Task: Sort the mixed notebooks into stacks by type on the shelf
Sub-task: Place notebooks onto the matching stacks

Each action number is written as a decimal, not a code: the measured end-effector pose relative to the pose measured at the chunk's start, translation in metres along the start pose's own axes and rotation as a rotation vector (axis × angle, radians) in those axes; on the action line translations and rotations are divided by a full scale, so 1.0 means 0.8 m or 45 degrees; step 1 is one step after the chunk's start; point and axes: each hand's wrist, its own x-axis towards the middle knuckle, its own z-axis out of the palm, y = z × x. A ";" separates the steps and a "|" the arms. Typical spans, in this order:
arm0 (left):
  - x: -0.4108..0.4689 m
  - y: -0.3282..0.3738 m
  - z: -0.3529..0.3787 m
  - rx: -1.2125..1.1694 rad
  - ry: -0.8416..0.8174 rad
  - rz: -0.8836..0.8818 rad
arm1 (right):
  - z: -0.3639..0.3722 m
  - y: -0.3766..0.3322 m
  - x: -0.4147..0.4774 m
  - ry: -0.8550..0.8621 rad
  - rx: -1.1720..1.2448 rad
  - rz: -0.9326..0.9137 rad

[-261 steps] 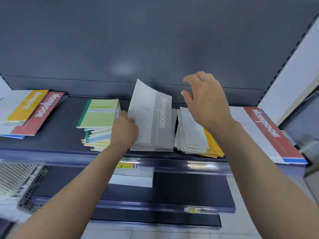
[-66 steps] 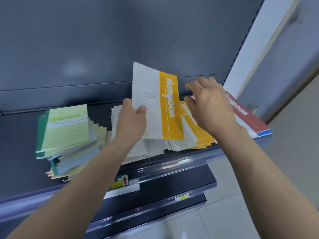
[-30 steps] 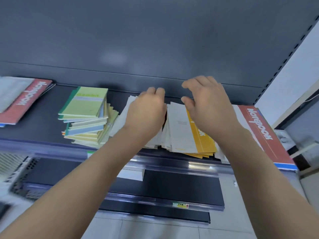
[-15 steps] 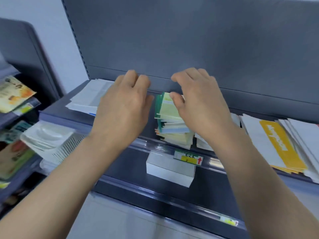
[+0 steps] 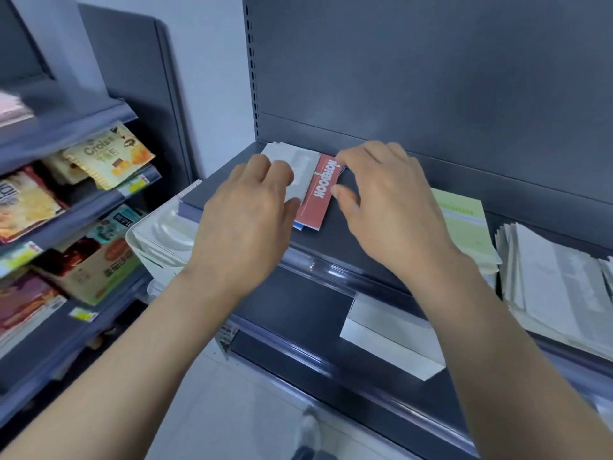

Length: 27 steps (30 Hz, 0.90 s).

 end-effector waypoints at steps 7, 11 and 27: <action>0.048 -0.065 0.049 0.057 -0.086 -0.110 | 0.059 0.008 0.082 -0.003 0.036 0.012; 0.085 -0.102 0.082 0.094 -0.163 -0.161 | 0.084 0.015 0.132 -0.024 0.035 0.009; 0.158 -0.208 0.232 0.028 -0.970 -0.538 | 0.153 0.030 0.199 -0.179 -0.131 0.365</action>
